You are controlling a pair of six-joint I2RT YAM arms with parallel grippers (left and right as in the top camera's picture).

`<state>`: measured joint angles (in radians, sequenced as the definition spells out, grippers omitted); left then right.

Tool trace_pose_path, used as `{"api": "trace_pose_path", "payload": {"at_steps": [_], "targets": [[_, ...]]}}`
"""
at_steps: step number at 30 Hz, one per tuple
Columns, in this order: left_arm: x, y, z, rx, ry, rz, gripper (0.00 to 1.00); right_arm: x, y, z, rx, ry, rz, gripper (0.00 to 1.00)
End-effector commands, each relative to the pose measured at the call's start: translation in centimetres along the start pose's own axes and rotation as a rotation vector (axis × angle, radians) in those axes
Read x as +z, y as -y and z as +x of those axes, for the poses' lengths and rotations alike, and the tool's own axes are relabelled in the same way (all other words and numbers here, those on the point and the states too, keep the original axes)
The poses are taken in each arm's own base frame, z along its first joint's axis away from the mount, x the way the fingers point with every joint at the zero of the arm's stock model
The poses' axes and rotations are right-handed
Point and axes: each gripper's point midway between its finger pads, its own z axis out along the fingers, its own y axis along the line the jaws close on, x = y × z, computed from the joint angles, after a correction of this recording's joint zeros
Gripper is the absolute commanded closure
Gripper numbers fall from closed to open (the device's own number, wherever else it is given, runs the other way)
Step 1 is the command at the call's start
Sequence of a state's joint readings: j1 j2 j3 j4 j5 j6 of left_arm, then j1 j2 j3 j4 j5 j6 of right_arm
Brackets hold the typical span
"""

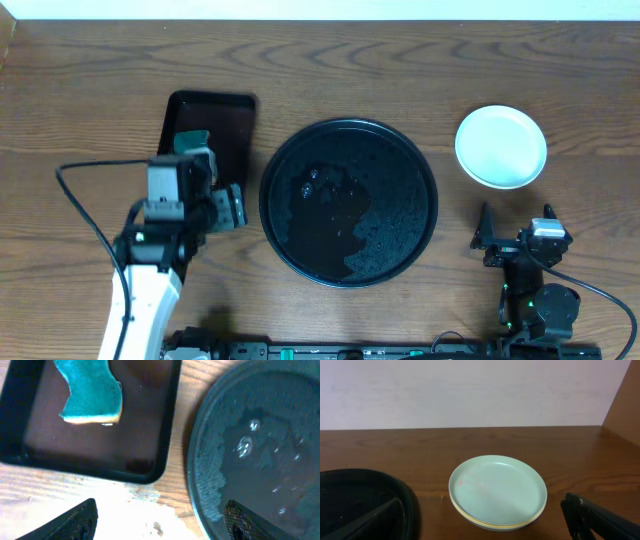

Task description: Clean dirty plates on tray and stack at the side

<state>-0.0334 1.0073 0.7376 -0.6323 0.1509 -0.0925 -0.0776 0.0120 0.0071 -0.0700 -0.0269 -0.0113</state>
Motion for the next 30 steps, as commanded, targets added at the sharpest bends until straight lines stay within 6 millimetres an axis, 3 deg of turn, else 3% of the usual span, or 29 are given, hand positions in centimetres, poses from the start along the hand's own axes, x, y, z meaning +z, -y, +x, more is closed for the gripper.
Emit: {"api": "trace_pose_path", "payload": {"at_steps": [1,13,30], "targets": [[0.4,-0.7,1.2,0.096,0.058,-0.011,0.19,0.0,0.2,0.0,0.0,0.001,0.01,0.01],[1.1,-3.7,2.7,0.032,0.295,-0.052,0.19,0.0,0.2,0.1,0.0,0.0,0.01,0.01],[1.6,-3.8,2.9,0.064,0.579,-0.034,0.19,0.0,0.3,0.0,0.0,0.0,0.01,0.01]]}}
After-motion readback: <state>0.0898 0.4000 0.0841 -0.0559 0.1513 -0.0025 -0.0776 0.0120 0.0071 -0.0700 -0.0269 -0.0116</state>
